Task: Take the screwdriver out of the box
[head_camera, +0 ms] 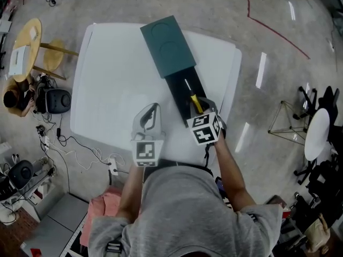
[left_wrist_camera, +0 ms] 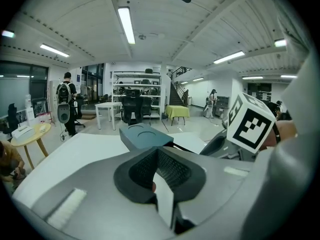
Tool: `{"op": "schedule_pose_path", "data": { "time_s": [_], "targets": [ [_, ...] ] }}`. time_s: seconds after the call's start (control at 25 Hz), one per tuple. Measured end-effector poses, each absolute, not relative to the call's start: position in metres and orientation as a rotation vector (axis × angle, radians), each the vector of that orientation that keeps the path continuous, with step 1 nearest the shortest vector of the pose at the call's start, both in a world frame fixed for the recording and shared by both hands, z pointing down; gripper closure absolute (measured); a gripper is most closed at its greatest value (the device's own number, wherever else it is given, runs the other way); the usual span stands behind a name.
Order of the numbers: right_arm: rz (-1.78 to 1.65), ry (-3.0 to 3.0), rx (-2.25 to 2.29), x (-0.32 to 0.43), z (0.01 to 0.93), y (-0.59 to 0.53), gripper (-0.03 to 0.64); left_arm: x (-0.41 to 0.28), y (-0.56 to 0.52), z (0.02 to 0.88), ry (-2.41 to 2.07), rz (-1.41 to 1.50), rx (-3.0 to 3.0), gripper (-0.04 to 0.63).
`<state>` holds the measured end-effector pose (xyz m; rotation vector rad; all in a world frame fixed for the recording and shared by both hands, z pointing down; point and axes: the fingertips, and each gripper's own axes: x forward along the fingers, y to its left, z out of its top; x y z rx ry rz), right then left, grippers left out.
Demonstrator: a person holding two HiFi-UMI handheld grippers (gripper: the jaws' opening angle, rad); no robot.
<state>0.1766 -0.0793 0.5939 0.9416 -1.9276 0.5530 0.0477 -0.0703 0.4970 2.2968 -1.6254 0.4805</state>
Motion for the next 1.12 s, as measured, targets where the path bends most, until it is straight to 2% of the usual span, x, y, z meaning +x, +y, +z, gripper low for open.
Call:
{"op": "schedule_pose_path", "data": {
  "time_s": [0.72, 1.12],
  "targets": [
    [0.472, -2.157, 0.967, 0.128, 0.498, -0.075, 0.535, 0.015, -0.048, 0.464, -1.745, 0.453, 2.288, 0.583],
    [0.460, -2.228, 0.915, 0.064, 0.477, -0.061, 0.535, -0.043, -0.034, 0.452, -1.814, 0.417, 2.257, 0.583]
  ]
}}
